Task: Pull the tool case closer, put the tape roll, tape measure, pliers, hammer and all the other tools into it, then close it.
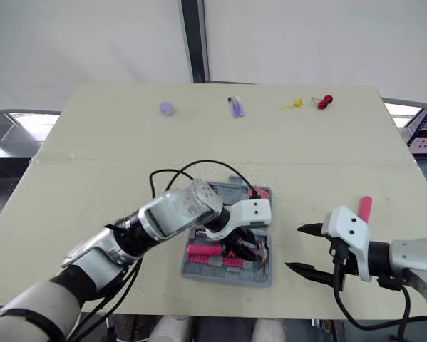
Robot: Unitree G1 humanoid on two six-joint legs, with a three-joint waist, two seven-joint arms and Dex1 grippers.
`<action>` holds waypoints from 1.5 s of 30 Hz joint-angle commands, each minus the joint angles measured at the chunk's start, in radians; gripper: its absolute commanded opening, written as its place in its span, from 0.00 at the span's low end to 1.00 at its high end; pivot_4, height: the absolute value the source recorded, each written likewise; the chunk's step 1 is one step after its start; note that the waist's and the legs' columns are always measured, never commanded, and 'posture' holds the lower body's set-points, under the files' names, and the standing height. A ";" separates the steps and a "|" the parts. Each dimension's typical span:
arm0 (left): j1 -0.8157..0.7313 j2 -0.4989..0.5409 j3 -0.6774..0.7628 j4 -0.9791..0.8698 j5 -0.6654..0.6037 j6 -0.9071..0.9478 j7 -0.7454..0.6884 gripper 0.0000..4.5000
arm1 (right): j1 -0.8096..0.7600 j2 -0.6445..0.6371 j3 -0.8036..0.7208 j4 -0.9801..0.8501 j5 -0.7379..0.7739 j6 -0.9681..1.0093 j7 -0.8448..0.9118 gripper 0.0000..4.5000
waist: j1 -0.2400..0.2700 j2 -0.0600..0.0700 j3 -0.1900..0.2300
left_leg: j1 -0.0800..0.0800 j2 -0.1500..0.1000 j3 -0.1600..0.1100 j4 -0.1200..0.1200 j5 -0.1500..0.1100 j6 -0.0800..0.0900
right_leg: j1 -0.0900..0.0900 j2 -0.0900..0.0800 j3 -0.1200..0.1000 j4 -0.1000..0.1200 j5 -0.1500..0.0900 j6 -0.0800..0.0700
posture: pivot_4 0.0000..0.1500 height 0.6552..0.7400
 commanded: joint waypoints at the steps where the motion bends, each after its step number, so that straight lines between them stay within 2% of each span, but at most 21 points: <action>1: 0.052 0.012 0.158 -0.020 -0.003 -0.261 0.018 0.49 | -0.007 0.002 -0.039 -0.032 0.020 0.003 -0.005 1.00 | -0.001 0.000 0.000 | 0.000 0.000 0.000 0.000 0.000 0.000 | 0.000 0.000 0.000 0.000 0.000 0.000 | 1.00 1.00; 3: 0.114 0.049 0.212 -0.007 0.000 -0.406 -0.005 0.49 | -0.008 0.001 -0.038 -0.030 0.020 0.004 -0.005 1.00 | -0.004 0.002 -0.001 | 0.001 0.000 0.000 0.000 0.000 0.000 | 0.000 0.000 0.000 0.000 0.000 0.000 | 1.00 1.00; 7: 0.242 0.125 0.292 -0.004 -0.080 -0.511 -0.131 0.49 | -0.017 -0.005 -0.035 -0.018 0.018 0.001 -0.001 1.00 | -0.016 0.002 -0.001 | 0.001 0.000 0.000 -0.002 0.000 0.000 | 0.000 0.000 0.000 0.000 0.000 0.000 | 1.00 1.00; 9: 0.303 0.146 0.301 0.000 -0.079 -0.587 -0.164 0.49 | -0.028 -0.007 -0.029 -0.011 0.017 0.001 -0.001 1.00 | -0.016 0.002 -0.001 | 0.001 0.000 0.000 -0.001 0.000 0.000 | 0.000 0.000 0.000 0.000 0.000 0.000 | 1.00 1.00; 11: 0.354 0.165 0.296 0.014 -0.059 -0.668 -0.194 0.37 | -0.038 -0.007 -0.021 -0.006 0.015 0.001 0.000 1.00 | -0.011 0.002 -0.001 | 0.001 0.000 0.000 0.000 0.000 0.000 | 0.001 0.000 0.000 0.000 0.000 0.000 | 1.00 1.00; 15: 0.427 0.200 0.266 0.044 -0.003 -0.816 -0.238 0.01 | -0.055 -0.007 -0.007 0.008 0.009 -0.002 0.004 1.00 | -0.010 0.002 -0.001 | 0.001 0.000 0.000 0.000 0.000 0.000 | 0.001 0.000 0.000 0.000 0.000 0.000 | 1.00 1.00; 18: 0.450 0.216 0.239 0.095 0.056 -0.900 -0.245 0.01 | -0.062 -0.009 -0.001 0.018 0.005 -0.007 0.008 1.00 | -0.009 0.002 -0.001 | 0.001 0.000 0.000 0.000 0.000 0.000 | 0.001 0.000 0.000 0.000 0.000 0.000 | 1.00 1.00; 23: 0.470 0.214 0.218 0.139 0.099 -0.935 -0.241 0.01 | -0.074 -0.013 0.004 0.026 0.002 -0.005 0.017 1.00 | -0.009 0.002 -0.002 | 0.001 0.000 0.000 0.000 0.000 0.000 | 0.001 0.000 0.000 0.000 0.000 0.000 | 1.00 1.00; 35: 0.507 0.202 0.176 0.174 0.189 -0.961 -0.225 0.01 | -0.082 -0.013 0.004 0.029 0.001 -0.002 0.023 1.00 | -0.011 0.003 -0.002 | 0.001 0.000 0.000 0.000 0.000 0.000 | 0.001 0.000 0.000 0.000 0.000 0.000 | 1.00 1.00; 45: 0.506 0.193 0.182 0.205 0.213 -0.977 -0.208 0.01 | -0.082 -0.013 0.005 0.031 -0.002 -0.004 0.026 1.00 | -0.010 0.003 -0.002 | 0.001 0.000 0.000 0.000 0.000 0.000 | 0.001 0.000 0.000 0.001 0.000 0.000 | 1.00 1.00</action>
